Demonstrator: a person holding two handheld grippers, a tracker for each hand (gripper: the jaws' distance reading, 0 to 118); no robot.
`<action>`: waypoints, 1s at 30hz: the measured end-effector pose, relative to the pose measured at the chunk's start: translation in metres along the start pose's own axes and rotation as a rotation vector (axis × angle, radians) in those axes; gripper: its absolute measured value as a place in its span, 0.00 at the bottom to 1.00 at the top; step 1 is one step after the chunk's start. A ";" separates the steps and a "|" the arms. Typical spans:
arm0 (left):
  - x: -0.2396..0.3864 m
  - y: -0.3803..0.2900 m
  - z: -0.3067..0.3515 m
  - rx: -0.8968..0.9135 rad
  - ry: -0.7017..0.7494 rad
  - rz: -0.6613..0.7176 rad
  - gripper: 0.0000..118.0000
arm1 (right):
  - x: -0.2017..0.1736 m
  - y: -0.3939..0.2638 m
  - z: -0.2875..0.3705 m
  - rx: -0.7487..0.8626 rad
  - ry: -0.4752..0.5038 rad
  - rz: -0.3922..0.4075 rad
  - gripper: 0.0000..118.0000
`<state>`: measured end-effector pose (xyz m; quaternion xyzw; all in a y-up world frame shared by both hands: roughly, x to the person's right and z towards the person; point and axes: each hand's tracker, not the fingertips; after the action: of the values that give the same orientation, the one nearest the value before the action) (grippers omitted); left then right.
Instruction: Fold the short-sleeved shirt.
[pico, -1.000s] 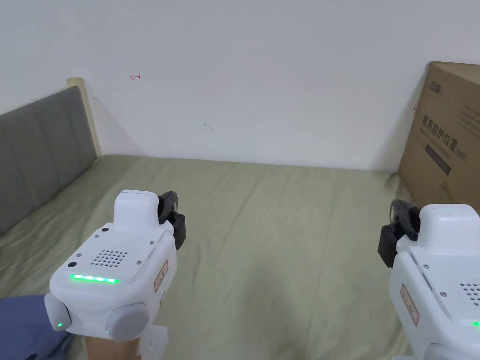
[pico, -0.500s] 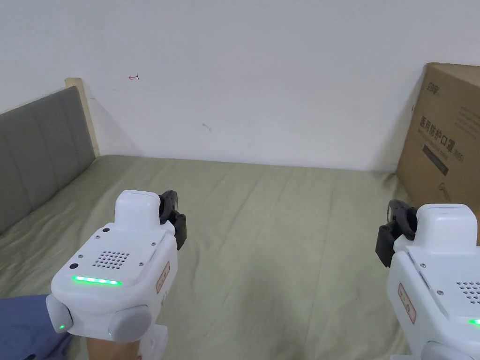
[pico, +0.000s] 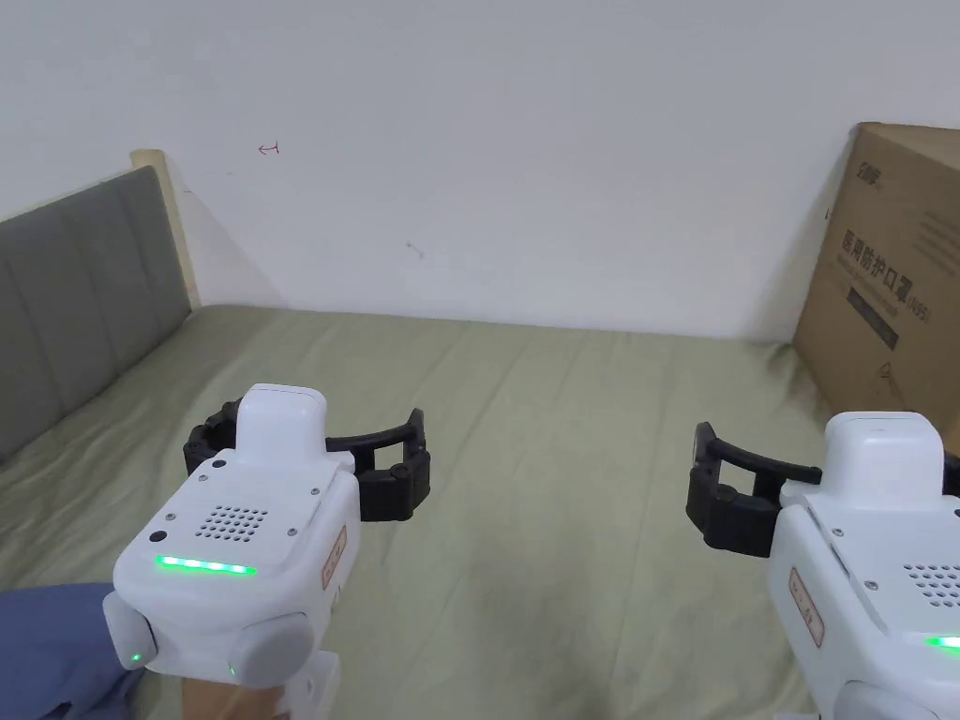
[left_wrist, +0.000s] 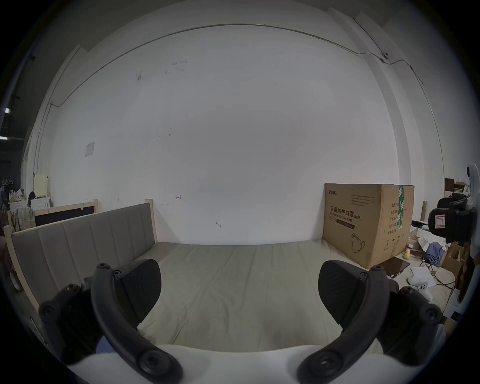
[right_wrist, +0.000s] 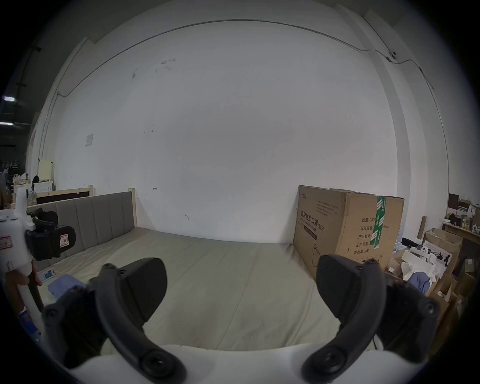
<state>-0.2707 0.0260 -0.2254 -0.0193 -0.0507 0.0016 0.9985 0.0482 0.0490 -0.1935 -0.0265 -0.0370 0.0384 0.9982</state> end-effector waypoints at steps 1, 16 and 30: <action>0.001 -0.001 0.005 0.002 -0.001 -0.001 1.00 | 0.000 0.000 0.000 0.001 0.000 -0.002 0.99; -0.007 0.004 -0.017 0.018 0.003 0.013 1.00 | 0.001 0.001 0.002 0.015 -0.003 -0.013 1.00; -0.008 0.004 -0.023 0.012 0.011 0.007 1.00 | 0.000 0.000 0.002 0.018 -0.008 -0.009 1.00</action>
<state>-0.2762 0.0288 -0.2495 -0.0134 -0.0453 0.0055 0.9989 0.0478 0.0494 -0.1913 -0.0171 -0.0410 0.0342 0.9984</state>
